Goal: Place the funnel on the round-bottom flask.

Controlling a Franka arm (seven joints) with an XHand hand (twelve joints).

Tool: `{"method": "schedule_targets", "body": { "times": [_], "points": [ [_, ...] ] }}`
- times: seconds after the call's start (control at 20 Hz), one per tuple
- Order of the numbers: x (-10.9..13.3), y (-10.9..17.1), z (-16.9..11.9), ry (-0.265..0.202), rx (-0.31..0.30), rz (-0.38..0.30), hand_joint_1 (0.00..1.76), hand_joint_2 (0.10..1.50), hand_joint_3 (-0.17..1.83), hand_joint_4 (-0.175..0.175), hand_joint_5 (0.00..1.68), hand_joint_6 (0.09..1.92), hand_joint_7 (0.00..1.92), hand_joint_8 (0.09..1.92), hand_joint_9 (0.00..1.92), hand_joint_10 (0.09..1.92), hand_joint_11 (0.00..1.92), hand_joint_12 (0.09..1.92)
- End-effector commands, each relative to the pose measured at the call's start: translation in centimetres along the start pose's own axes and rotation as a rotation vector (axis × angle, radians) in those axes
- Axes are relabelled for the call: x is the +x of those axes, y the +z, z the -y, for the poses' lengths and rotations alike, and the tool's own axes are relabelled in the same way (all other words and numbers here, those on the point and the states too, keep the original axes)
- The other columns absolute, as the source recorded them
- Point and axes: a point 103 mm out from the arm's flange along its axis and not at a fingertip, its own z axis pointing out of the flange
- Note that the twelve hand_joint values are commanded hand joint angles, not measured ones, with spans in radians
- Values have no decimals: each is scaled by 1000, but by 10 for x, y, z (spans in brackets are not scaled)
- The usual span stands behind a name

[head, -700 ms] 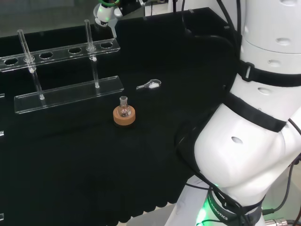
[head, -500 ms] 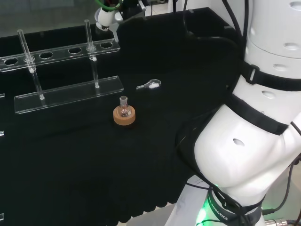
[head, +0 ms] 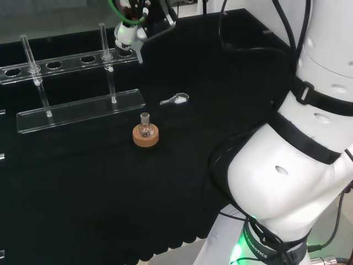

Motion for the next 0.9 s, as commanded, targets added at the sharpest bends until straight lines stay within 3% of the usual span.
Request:
{"method": "schedule_targets", "body": {
  "times": [0.05,0.9],
  "points": [
    [13,29,14,10,41,-57,776,765,479,-74,688,857,819,769,1178,448,798,1118],
    [37,88,18,-14,126,-119,777,759,490,-73,688,850,817,770,1171,450,785,1128]
  ]
}}
